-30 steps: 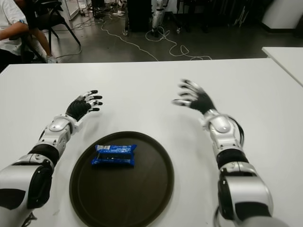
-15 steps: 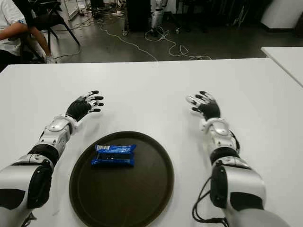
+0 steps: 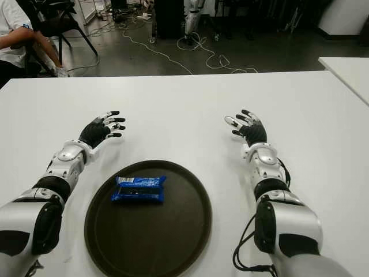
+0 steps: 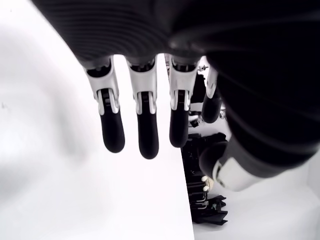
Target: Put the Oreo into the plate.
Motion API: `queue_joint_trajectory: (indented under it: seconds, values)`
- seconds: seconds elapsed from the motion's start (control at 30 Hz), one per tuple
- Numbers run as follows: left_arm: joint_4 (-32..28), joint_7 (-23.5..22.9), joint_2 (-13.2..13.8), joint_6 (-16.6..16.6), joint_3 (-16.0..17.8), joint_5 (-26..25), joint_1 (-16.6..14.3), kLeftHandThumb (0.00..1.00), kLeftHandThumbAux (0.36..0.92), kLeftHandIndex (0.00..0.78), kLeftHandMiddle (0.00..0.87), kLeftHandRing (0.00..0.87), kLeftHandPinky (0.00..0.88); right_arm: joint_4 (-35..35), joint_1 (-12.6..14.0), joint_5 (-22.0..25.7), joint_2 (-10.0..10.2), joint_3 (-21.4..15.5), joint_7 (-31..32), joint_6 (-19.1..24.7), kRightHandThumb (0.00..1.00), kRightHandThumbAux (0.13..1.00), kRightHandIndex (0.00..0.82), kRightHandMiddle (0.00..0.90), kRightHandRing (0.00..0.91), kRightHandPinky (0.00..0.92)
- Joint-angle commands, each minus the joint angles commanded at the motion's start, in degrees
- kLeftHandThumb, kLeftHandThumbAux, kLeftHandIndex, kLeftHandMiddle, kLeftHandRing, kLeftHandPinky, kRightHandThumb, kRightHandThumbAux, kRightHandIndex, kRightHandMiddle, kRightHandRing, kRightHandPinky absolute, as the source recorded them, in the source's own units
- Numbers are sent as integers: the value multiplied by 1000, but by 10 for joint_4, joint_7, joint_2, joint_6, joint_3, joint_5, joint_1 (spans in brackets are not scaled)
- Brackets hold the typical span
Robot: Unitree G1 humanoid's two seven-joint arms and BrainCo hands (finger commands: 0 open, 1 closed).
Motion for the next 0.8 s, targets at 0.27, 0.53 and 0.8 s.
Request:
queue_joint_trajectory:
  seconds: [0.27,0.53,0.8]
  values:
    - [2,0,0,5,3,-2,-3,0,683,134,220,256,281,1,-1,-1,1,0,-6,1,0,798,196,283,316,359]
    - [-1,-3,-1,3,3,-4,0,0,692,137,219,249,272,0,-1,-6,2,5,-14,4,0,802,187,279,317,368]
    - [0,2,2,-2,-1,-2,1,0,663,140,223,251,277,0,-2,-6,2,4,-17,4,0,802,188,281,316,361]
